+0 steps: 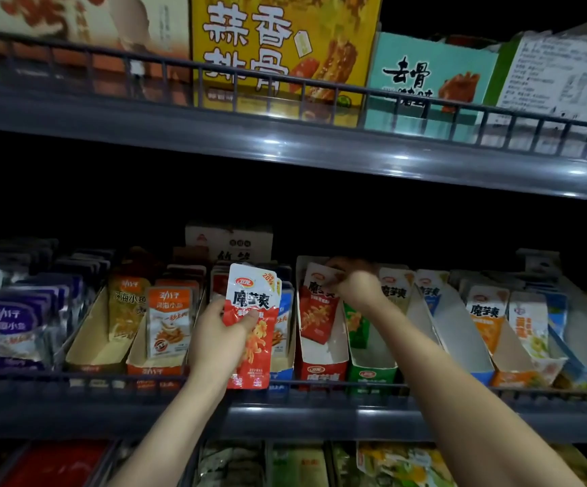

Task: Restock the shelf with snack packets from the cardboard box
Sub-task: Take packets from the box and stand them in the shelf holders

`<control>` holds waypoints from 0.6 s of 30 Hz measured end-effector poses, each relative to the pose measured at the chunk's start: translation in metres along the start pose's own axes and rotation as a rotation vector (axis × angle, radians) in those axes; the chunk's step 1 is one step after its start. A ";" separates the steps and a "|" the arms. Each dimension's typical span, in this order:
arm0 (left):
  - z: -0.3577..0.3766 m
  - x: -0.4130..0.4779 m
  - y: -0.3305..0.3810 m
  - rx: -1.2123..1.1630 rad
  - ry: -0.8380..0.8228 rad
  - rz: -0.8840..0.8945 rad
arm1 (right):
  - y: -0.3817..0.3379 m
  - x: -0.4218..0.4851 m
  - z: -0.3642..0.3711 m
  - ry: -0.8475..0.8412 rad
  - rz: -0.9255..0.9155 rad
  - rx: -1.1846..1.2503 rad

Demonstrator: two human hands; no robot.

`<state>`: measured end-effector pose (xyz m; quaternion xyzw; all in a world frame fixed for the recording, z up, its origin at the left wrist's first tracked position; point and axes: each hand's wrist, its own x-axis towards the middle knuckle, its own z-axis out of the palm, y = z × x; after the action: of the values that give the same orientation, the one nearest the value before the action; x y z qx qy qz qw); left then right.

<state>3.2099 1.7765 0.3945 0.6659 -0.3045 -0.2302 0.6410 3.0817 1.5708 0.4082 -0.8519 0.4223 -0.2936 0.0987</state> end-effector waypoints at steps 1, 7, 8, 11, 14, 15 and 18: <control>0.000 0.001 0.000 0.000 -0.002 0.002 | -0.001 0.004 0.001 -0.007 -0.012 -0.006; 0.004 0.005 0.002 -0.008 0.002 0.012 | -0.010 0.020 -0.001 -0.058 -0.050 -0.316; 0.005 0.005 0.003 -0.006 0.004 0.023 | -0.009 0.022 0.001 -0.043 -0.058 -0.357; 0.007 0.007 0.001 -0.022 -0.004 0.033 | -0.001 0.019 0.009 -0.005 -0.047 -0.418; 0.009 0.007 0.000 -0.006 -0.012 0.040 | 0.002 0.012 0.016 0.074 -0.009 -0.296; 0.010 0.006 -0.001 -0.008 -0.017 0.038 | 0.002 0.008 0.017 0.125 -0.014 -0.245; 0.010 0.002 0.000 0.012 -0.021 0.037 | 0.012 -0.002 0.023 0.308 -0.082 -0.198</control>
<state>3.2045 1.7676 0.3941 0.6616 -0.3249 -0.2237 0.6377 3.0864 1.5630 0.3841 -0.8190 0.4241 -0.3812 -0.0633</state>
